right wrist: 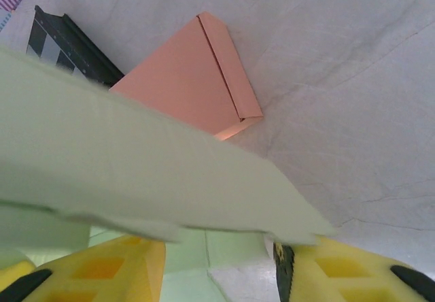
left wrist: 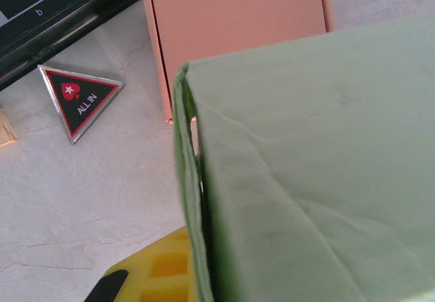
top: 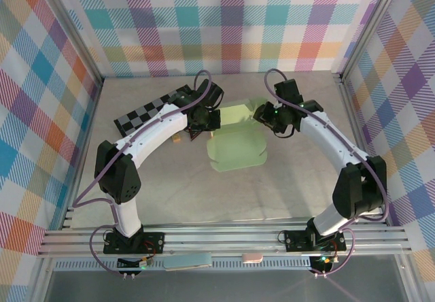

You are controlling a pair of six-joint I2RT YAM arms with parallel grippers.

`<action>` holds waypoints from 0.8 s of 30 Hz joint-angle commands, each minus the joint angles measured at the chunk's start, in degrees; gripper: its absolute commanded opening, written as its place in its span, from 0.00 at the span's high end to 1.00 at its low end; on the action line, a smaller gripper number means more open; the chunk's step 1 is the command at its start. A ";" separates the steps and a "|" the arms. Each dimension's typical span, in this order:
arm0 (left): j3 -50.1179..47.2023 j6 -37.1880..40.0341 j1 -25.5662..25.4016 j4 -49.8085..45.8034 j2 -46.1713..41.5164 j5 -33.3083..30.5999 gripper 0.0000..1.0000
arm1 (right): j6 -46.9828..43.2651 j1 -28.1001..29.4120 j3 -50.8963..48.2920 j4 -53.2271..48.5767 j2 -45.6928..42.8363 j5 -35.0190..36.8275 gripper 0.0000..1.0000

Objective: Fold the paper box

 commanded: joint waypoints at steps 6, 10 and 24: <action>0.98 0.28 0.50 -0.50 0.07 1.30 1.00 | -0.95 0.01 -2.77 0.58 -2.37 0.12 0.53; 0.95 0.19 0.50 -0.59 0.15 1.52 1.00 | -1.06 -0.01 -1.20 2.96 -0.14 -1.80 0.55; 0.60 -0.17 0.50 -0.32 0.06 1.81 1.00 | -0.09 3.11 4.23 5.55 4.77 -5.12 0.64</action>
